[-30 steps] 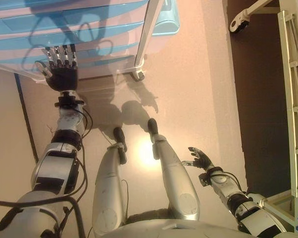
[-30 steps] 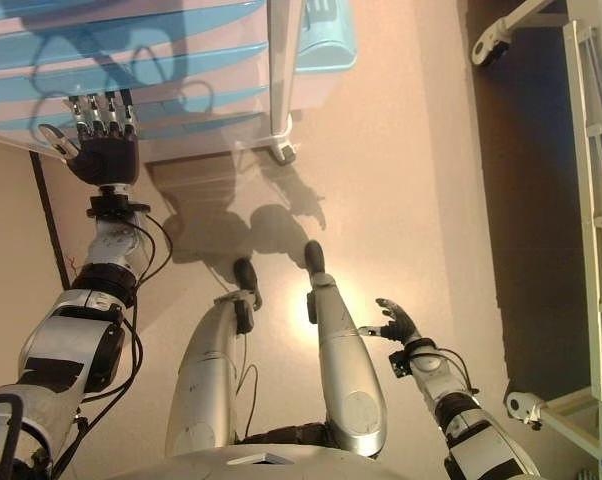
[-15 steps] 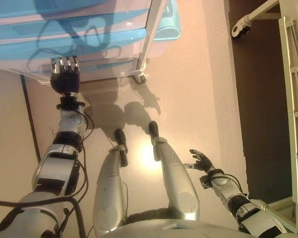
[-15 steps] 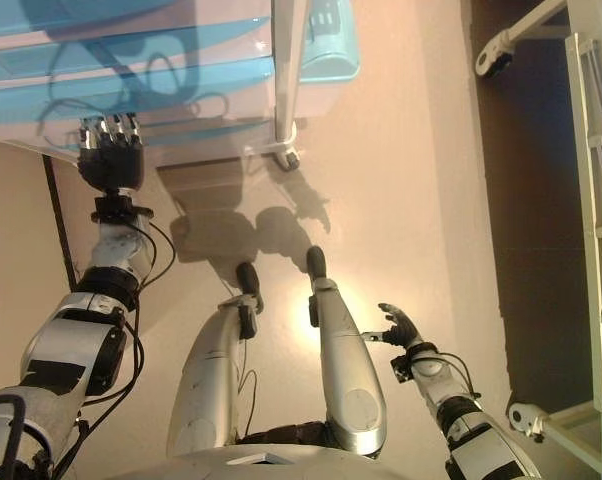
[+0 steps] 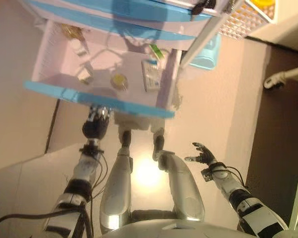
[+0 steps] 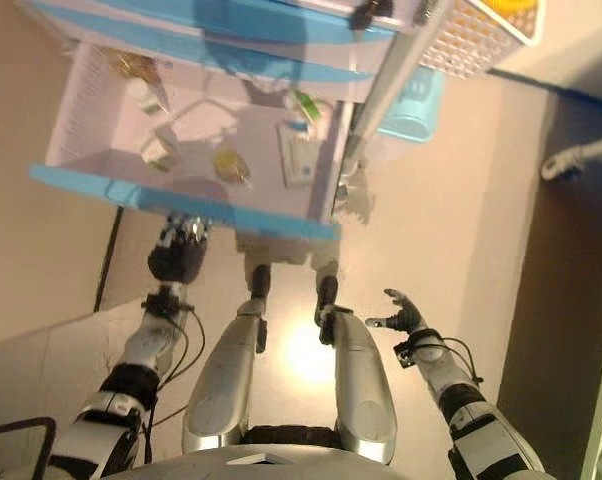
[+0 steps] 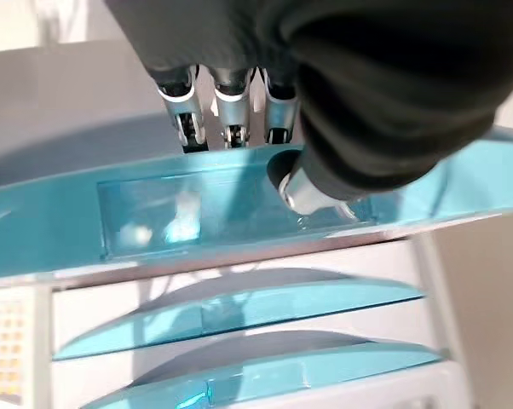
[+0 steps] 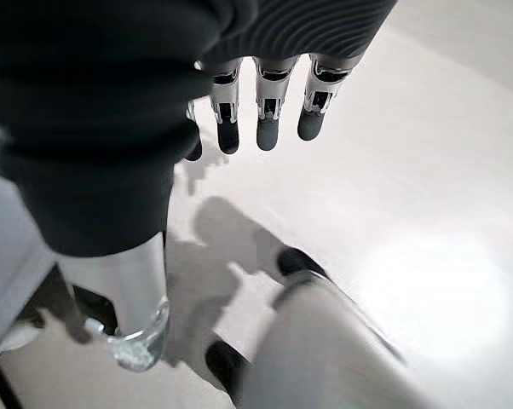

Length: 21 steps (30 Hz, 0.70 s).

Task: Open the drawer and pick up the medicine

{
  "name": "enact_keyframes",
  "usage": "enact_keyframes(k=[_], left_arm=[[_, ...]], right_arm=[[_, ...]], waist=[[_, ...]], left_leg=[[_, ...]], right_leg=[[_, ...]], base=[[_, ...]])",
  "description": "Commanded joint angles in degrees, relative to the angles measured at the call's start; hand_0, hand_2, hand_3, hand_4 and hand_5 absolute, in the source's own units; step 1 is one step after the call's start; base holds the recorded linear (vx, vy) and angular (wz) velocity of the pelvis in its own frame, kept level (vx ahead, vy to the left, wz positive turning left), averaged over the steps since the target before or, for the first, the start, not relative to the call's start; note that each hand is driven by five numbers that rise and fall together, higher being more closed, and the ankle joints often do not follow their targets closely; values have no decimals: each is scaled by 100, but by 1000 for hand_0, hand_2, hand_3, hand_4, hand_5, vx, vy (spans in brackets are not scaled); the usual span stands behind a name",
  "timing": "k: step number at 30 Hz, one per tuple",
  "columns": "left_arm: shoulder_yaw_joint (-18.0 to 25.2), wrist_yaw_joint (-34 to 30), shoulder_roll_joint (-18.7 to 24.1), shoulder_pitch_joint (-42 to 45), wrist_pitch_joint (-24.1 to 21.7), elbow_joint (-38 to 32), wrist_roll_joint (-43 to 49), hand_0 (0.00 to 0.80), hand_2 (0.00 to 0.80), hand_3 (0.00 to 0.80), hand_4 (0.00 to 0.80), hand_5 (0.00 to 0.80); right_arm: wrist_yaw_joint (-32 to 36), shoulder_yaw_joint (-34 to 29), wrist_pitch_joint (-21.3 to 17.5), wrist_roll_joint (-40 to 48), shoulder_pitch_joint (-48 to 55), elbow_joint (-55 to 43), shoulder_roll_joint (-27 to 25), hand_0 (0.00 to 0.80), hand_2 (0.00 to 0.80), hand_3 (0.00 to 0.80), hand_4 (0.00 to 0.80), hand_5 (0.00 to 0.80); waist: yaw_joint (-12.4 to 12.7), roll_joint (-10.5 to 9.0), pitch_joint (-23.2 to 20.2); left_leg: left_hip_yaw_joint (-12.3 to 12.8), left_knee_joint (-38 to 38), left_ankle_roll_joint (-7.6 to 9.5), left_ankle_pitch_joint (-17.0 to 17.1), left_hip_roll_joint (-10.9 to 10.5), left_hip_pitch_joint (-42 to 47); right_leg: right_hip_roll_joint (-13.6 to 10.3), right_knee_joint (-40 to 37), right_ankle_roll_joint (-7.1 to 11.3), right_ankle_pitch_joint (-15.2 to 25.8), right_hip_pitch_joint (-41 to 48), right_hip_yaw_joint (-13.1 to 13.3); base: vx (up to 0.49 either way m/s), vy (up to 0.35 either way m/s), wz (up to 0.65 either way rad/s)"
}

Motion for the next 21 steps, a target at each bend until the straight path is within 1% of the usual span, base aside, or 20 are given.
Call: enact_keyframes(k=[1, 4, 9, 12, 15, 19, 20, 21], left_arm=[[780, -1132, 155, 309, 150, -963, 154, 800, 800, 800, 800, 800], [990, -1134, 93, 761, 384, -474, 348, 800, 800, 800, 800, 800], [1275, -927, -24, 1307, 507, 368, 705, 800, 800, 800, 800, 800], [1410, -819, -52, 1514, 585, 754, 840, 800, 800, 800, 800, 800], [1487, -818, -82, 1642, 598, 1062, 1046, 800, 800, 800, 800, 800], [1444, -768, -90, 1715, 494, 1335, 1312, 800, 800, 800, 800, 800], [1417, -685, -80, 1728, 397, 1410, 1452, 800, 800, 800, 800, 800], [1379, -517, -72, 1728, 292, 1468, 1623, 414, 414, 414, 414, 414]], right_arm=[[8, -318, 36, 130, 168, 98, -574, 0, 0, 0, 0, 0], [96, -530, -7, 128, 75, 302, -674, 0, 0, 0, 0, 0], [199, -814, -141, 55, 43, 572, -718, 0, 0, 0, 0, 0], [263, -960, -194, 29, 63, 655, -727, 0, 0, 0, 0, 0], [334, -1072, -236, -30, 113, 735, -731, 0, 0, 0, 0, 0], [339, -1155, -309, -59, 190, 826, -708, 0, 0, 0, 0, 0], [339, -1178, -328, -51, 212, 836, -706, 0, 0, 0, 0, 0], [321, -1193, -346, -52, 239, 831, -695, 0, 0, 0, 0, 0]], waist=[[335, 460, -404], [473, 553, -485], [612, 654, -670], [641, 697, -776], [643, 737, -887], [607, 766, -1001], [591, 766, -1034], [571, 763, -1061]], left_leg=[[89, 530, 363, -497, -274, -230], [-15, 360, 346, -414, -269, -75], [-180, 96, 353, -320, -328, 176], [-219, -33, 352, -298, -373, 319], [-193, -182, 346, -271, -397, 473], [-201, -266, 361, -286, -448, 614], [-201, -277, 366, -297, -459, 646], [-203, -283, 377, -311, -474, 675]], right_leg=[[-35, -207, 271, -82, 395, 16], [-71, -233, 280, -102, 525, -128], [-131, -386, 320, -67, 722, -270], [-174, -494, 347, -43, 841, -320], [-223, -600, 378, -27, 970, -369], [-273, -691, 419, 5, 1070, -374], [-285, -720, 431, 18, 1094, -365], [-287, -748, 438, 30, 1118, -348]], base=[[-33, -43, 44], [-18, -9, 31], [14, 21, 21], [37, 58, 8], [63, 80, 11], [56, 63, 12], [61, 58, 7], [65, 56, 4]])
